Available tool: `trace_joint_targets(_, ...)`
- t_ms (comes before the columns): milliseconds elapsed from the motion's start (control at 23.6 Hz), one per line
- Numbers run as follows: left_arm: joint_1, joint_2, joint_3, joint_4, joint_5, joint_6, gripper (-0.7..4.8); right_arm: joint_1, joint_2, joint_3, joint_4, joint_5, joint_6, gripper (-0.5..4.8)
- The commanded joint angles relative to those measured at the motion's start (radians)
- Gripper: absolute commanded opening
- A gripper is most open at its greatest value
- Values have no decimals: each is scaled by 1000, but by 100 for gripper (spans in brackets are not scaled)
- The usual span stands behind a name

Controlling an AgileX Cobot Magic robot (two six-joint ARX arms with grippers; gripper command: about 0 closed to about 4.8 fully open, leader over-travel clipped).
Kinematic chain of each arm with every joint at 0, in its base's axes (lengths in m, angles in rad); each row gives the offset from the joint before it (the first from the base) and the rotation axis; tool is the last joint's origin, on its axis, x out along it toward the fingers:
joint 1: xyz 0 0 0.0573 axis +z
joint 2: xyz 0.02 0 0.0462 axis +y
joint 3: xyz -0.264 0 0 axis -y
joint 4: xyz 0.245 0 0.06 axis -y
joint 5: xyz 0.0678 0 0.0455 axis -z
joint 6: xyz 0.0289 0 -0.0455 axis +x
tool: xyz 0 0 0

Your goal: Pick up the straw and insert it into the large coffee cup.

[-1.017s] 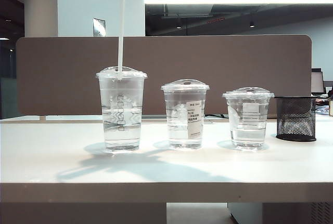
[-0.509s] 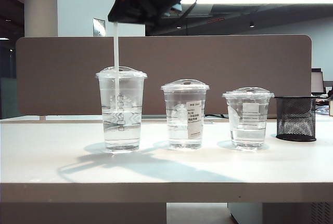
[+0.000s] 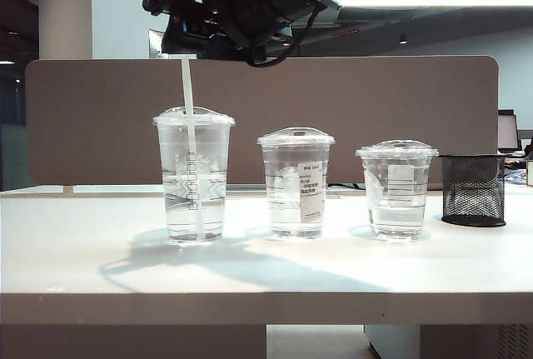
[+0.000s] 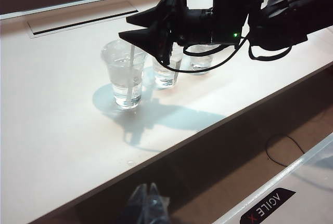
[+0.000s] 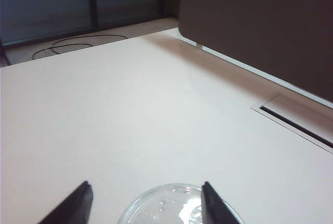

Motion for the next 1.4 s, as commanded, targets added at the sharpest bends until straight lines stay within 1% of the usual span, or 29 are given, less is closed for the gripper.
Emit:
trace_joint_targets(42, 0, 0, 3, 10, 1, -2, -3, 3, -89, 5, -3, 35, -4, 268)
trace_joint_targets(85, 0, 0, 3, 10, 1, -2, -3, 3, -113, 5, -19, 39, -4, 249)
trace_joint_targets(127, 0, 0, 3, 10, 1, -2, -3, 3, -137, 5, -43, 45, -3, 214)
trace_joint_targets(212, 0, 0, 3, 10, 1, -2, -3, 3, -201, 5, -125, 57, -3, 114)
trace_joint_targets(297, 0, 0, 3, 10, 1, -2, -3, 3, -270, 4, -239, 57, -3, 6)
trace_joint_targets(339, 0, 0, 3, 10, 1, -2, -3, 3, -300, 4, -288, 58, -4, -8)
trace_joint_targets(424, 0, 0, 3, 10, 1, -2, -3, 3, -359, 3, -387, 58, -8, -9)
trace_joint_targets(551, 0, 0, 3, 10, 1, -2, -3, 3, -436, -21, -465, 58, -10, -9)
trace_joint_targets(636, 0, 0, 3, 10, 1, -2, -3, 3, -518, -71, -501, 85, -10, -9)
trace_joint_targets(763, 0, 0, 3, 10, 1, -2, -3, 3, -613, -142, -516, 153, -10, -9)
trace_joint_targets(932, 0, 0, 3, 10, 1, -2, -3, 2, -782, -301, -500, 234, -6, -8)
trace_joint_targets(1017, 0, 0, 3, 10, 1, -2, -3, 2, -862, -390, -491, 235, -6, -8)
trace_joint_targets(1102, 0, 0, 3, 10, 1, -2, -3, 0, -1027, -570, -475, 237, -6, -8)
trace_joint_targets(1271, 0, 0, 3, 10, 1, -2, -3, -25, -1165, -706, -470, 237, -2, -8)
trace_joint_targets(1399, 0, 0, 3, 10, 1, -2, -3, -87, -1267, -817, -436, 235, -1, -8)
